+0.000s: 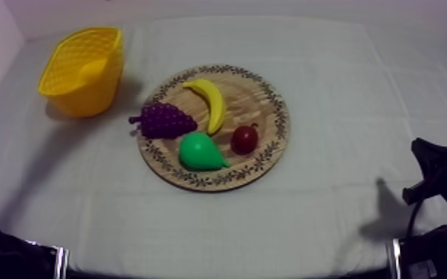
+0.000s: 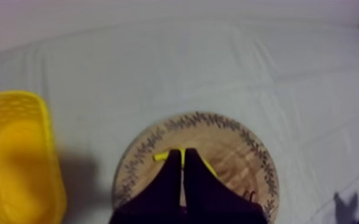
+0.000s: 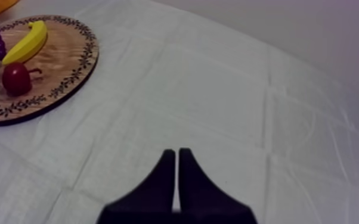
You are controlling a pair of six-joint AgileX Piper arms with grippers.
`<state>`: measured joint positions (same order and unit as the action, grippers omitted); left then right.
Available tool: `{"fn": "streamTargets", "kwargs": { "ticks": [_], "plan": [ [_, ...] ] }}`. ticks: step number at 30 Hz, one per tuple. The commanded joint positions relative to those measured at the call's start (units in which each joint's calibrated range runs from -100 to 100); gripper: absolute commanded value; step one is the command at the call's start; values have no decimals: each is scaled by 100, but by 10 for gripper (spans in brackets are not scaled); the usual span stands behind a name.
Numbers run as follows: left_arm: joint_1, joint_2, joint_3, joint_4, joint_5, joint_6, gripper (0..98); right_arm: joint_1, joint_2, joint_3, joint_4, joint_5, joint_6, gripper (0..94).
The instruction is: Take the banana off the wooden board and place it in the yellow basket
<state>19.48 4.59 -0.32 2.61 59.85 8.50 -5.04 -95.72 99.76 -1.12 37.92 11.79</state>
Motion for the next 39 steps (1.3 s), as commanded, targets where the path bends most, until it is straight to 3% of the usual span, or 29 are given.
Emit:
{"fn": "streamTargets", "kwargs": {
  "ticks": [1,9,21,35,39],
  "plan": [
    [177,254,-50,8,43,27,1,-2,-3,2,2,-2,0,2],
    [587,899,-188,-70,543,469,1,-2,-3,2,2,-2,0,2],
    [731,1535,-790,-215,1639,1547,1,-2,-3,2,2,-2,-1,2],
    [696,1680,-939,-355,1764,1888,0,-2,-3,2,2,-2,0,2],
    [653,1669,-751,-301,1656,1903,0,-2,-3,2,2,-2,0,2]
  ]
}}
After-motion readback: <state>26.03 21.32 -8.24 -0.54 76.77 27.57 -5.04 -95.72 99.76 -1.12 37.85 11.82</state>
